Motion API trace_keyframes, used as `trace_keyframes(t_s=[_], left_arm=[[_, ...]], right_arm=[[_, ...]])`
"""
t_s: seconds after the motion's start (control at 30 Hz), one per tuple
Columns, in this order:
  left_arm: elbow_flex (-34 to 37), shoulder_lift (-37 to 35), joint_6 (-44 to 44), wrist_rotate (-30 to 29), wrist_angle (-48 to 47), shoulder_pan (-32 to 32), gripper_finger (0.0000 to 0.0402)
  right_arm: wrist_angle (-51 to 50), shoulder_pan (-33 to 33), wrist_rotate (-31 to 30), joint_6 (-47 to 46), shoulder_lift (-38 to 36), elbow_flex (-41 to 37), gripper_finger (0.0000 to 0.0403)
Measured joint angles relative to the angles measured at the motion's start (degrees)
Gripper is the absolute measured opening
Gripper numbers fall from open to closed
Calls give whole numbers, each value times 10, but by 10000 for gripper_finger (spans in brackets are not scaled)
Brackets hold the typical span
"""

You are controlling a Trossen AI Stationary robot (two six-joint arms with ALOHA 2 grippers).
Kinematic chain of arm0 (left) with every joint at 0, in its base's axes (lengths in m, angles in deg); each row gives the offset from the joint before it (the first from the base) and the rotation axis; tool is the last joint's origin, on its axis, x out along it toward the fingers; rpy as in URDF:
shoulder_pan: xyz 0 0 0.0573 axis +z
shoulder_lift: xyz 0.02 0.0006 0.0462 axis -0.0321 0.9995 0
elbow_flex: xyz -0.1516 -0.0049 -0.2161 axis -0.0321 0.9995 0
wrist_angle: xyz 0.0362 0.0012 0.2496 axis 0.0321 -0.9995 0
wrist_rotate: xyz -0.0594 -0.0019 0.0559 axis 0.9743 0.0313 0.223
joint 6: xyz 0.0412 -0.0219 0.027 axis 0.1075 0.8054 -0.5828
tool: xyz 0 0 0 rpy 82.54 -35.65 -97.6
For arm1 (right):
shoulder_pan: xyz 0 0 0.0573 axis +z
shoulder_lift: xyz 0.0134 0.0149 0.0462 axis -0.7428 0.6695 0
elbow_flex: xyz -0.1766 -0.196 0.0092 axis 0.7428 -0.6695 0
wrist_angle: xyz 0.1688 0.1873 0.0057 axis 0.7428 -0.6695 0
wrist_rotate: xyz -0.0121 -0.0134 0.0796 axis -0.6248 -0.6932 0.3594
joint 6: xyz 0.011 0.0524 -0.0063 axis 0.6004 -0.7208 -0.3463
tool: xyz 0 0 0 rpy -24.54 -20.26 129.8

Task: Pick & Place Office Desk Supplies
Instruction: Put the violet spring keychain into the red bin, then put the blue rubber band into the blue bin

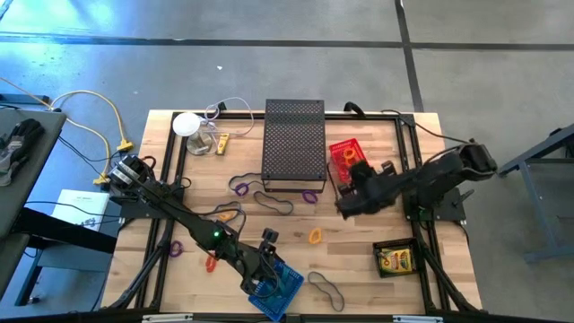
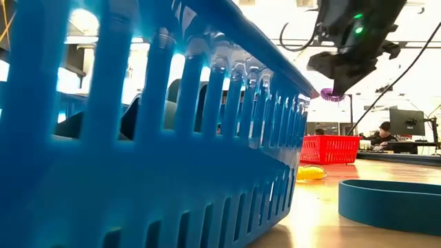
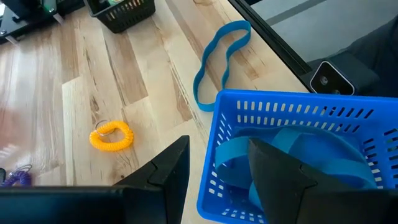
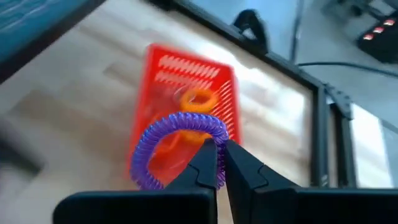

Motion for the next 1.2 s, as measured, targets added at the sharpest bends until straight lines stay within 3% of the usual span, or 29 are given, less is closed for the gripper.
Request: trace_keyframes(t_s=[0.17,0.37,0.57,0.8,1.03,1.2], left_arm=[[0,0,6,0,-5,0,154],[0,0,7,0,-14,0,154],[0,0,9,0,-23,0,154],[0,0,9,0,-23,0,154],[0,0,25,0,-27,0,154],[0,0,36,-1,-40,0,154]], right_arm=[[62,-63,-27,59,24,-15,4],[174,-134,-9,131,43,-78,4],[294,-167,-18,194,45,-134,12],[352,-171,-15,273,44,-139,89],[341,-167,-20,313,37,-125,188],[329,-151,-18,328,37,-104,224]])
